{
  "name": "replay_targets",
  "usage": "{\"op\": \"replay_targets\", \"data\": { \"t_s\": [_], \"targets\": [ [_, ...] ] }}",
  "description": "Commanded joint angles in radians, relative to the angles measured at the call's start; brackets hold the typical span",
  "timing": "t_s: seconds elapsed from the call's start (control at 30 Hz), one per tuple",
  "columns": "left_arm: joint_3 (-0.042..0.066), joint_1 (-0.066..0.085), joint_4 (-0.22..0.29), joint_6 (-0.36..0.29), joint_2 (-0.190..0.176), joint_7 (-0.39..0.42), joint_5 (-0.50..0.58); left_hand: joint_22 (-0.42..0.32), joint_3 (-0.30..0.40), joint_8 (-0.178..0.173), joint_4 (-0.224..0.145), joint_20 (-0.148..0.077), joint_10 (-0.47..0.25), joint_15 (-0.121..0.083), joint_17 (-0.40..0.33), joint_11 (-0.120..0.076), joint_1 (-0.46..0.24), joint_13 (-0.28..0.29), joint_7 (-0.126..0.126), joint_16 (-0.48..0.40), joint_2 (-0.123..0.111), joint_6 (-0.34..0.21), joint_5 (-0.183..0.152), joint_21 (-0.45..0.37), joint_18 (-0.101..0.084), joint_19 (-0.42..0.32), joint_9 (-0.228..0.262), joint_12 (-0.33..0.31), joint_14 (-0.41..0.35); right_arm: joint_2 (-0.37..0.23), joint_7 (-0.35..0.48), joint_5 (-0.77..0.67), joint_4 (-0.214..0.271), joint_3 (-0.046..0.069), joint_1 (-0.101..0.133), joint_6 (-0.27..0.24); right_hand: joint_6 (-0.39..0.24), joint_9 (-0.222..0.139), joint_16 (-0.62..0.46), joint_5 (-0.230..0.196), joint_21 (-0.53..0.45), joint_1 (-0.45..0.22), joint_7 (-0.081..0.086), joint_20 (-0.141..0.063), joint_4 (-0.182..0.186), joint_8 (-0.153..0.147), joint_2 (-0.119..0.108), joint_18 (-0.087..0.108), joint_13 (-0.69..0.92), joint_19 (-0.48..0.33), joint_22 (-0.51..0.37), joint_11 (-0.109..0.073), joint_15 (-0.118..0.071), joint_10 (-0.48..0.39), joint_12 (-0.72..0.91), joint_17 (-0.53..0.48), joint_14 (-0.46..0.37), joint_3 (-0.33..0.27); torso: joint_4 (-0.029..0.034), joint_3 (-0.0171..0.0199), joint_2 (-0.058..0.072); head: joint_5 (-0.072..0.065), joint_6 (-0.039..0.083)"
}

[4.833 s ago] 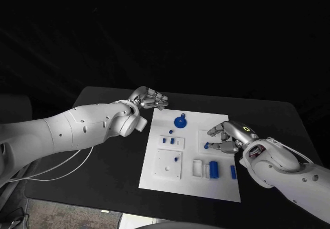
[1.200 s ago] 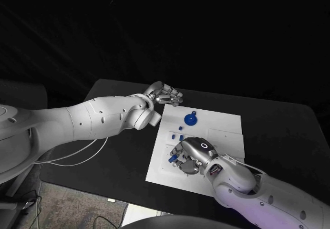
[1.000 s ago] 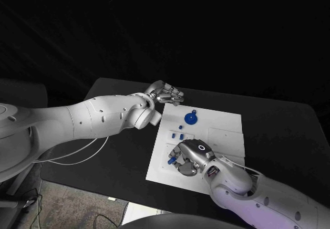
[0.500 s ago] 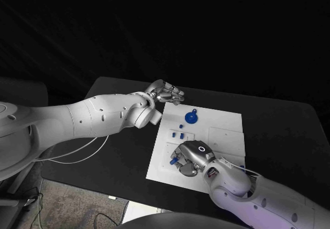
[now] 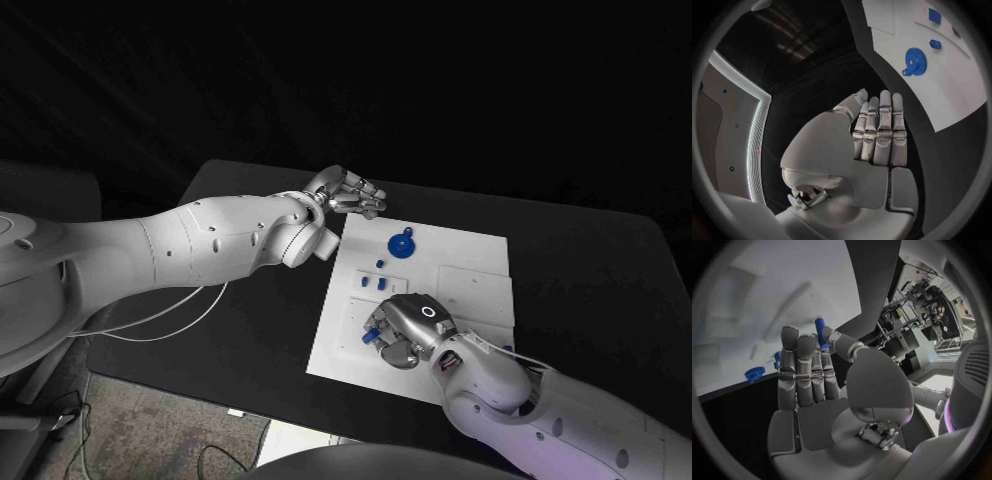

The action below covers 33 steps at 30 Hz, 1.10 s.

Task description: Assemble the parts on the task board

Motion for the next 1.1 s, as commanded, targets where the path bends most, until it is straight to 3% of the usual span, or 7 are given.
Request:
{"op": "replay_targets", "data": {
  "t_s": [0.03, 0.83, 1.1],
  "targets": [
    [0.001, 0.001, 0.002, 0.014, 0.001, 0.004, 0.005, -0.001, -0.001, -0.001, 0.005, 0.003, -0.006, 0.003, -0.001, 0.0, -0.003, 0.0, 0.002, -0.003, 0.002, -0.003, -0.004, 0.001, -0.005, 0.005, 0.001, 0.004, -0.004, -0.003, -0.013, -0.024, 0.003, 0.0, -0.001, 0.005, 0.018, 0.009, -0.003, 0.007, 0.005, -0.002, -0.009, -0.004, -0.001, 0.005, 0.007, 0.018, 0.001, 0.002, 0.018, 0.001, -0.003, 0.009, 0.004, 0.001, 0.007, 0.007, 0.0001, -0.0004, 0.0, -0.001, -0.001],
    [0.001, 0.001, 0.003, 0.016, 0.001, 0.003, 0.005, -0.004, -0.002, -0.001, 0.007, 0.004, -0.007, 0.003, -0.001, 0.0, -0.004, 0.0, 0.002, -0.003, 0.004, -0.004, -0.004, 0.001, -0.004, 0.007, 0.001, 0.004, -0.005, 0.009, -0.021, -0.032, -0.017, -0.001, -0.001, 0.054, 0.018, 0.009, -0.007, 0.006, 0.008, -0.001, -0.009, -0.004, -0.001, 0.005, 0.007, 0.017, 0.001, -0.001, 0.018, 0.001, -0.003, 0.008, 0.003, 0.005, 0.007, 0.006, 0.0009, -0.0009, 0.0, -0.003, -0.009],
    [0.001, 0.001, 0.003, 0.017, 0.001, 0.002, 0.005, -0.004, -0.002, -0.001, 0.007, 0.004, -0.007, 0.003, -0.001, 0.0, -0.004, 0.0, 0.002, -0.003, 0.004, -0.004, -0.004, 0.001, -0.004, 0.007, 0.001, 0.004, -0.005, 0.022, -0.021, -0.036, -0.023, -0.007, -0.001, 0.068, 0.017, 0.009, -0.008, 0.007, 0.009, -0.001, -0.009, -0.004, -0.002, 0.004, 0.007, 0.017, 0.001, -0.002, 0.018, 0.001, -0.003, 0.008, 0.003, 0.006, 0.007, 0.004, -0.0006, -0.0014, 0.0, -0.002, -0.013]
  ]
}}
